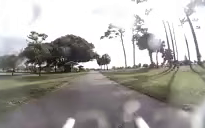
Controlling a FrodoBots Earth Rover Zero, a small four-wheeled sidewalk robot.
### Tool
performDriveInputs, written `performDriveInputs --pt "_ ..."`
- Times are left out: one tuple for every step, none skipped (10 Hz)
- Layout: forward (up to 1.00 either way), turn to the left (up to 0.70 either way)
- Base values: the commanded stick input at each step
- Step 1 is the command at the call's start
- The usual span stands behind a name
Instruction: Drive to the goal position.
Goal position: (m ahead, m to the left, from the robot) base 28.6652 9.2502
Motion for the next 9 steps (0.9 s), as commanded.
performDriveInputs --pt "0.85 0.0" --pt "0.85 0.0" --pt "0.85 0.0" --pt "0.85 0.0" --pt "0.85 0.0" --pt "0.85 0.0" --pt "0.85 0.0" --pt "0.85 0.0" --pt "0.85 0.0"
